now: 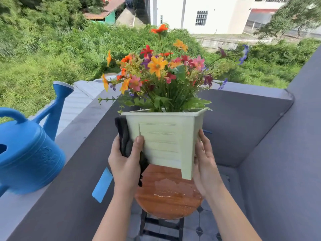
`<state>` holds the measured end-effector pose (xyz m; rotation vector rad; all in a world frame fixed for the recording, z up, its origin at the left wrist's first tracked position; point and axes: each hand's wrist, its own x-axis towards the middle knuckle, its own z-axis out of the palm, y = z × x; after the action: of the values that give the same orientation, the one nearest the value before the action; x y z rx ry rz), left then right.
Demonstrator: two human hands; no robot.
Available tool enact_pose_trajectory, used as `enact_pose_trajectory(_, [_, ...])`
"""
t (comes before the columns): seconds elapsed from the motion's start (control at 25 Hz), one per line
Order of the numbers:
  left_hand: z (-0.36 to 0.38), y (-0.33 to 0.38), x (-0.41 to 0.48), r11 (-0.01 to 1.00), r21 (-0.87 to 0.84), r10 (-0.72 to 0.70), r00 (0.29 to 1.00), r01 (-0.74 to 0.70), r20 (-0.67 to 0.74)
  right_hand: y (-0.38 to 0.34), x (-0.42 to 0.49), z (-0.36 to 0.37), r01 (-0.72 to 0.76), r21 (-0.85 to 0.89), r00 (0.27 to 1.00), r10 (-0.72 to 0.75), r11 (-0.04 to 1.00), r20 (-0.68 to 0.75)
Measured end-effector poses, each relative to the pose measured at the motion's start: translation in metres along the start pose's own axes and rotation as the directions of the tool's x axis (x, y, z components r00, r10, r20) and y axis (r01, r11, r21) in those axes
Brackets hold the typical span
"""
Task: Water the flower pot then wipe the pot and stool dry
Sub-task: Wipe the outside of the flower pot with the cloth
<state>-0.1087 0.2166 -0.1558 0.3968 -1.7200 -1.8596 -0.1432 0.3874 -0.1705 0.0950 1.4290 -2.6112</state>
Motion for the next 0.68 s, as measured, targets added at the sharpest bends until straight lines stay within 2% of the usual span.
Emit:
enact_pose_trajectory(0.08, [-0.001,0.005,-0.001,0.999,0.045,0.02,1.0,-0.019,-0.018,-0.007,-0.002,0.004,-0.111,-0.119,0.98,0.129,0.987,0.153])
enact_pose_trajectory(0.16, [-0.002,0.012,-0.004,0.993,0.107,0.041,0.999,-0.04,-0.009,-0.012,-0.005,0.005,-0.172,-0.189,0.951,0.213,0.967,0.223])
enact_pose_trajectory(0.24, [0.001,0.019,-0.009,0.981,0.18,0.072,0.997,-0.073,0.011,-0.005,-0.01,0.006,-0.115,-0.253,0.972,0.162,0.961,0.172])
enact_pose_trajectory(0.32, [0.005,0.025,-0.017,0.966,0.24,0.092,0.995,-0.095,0.023,0.002,-0.015,0.006,0.005,-0.335,0.998,0.018,0.942,0.065])
enact_pose_trajectory(0.36, [0.007,0.027,-0.023,0.956,0.272,0.101,0.994,-0.106,0.032,0.003,-0.017,0.005,0.022,-0.312,0.999,-0.011,0.95,0.038])
enact_pose_trajectory(0.44, [0.009,0.027,-0.033,0.936,0.319,0.138,0.988,-0.151,0.063,-0.004,-0.021,0.002,-0.031,-0.206,0.999,0.035,0.978,0.019])
enact_pose_trajectory(0.68, [0.013,0.058,-0.039,0.969,0.216,0.102,0.991,-0.119,0.091,-0.028,-0.029,0.001,-0.041,-0.175,0.991,0.062,0.984,0.119])
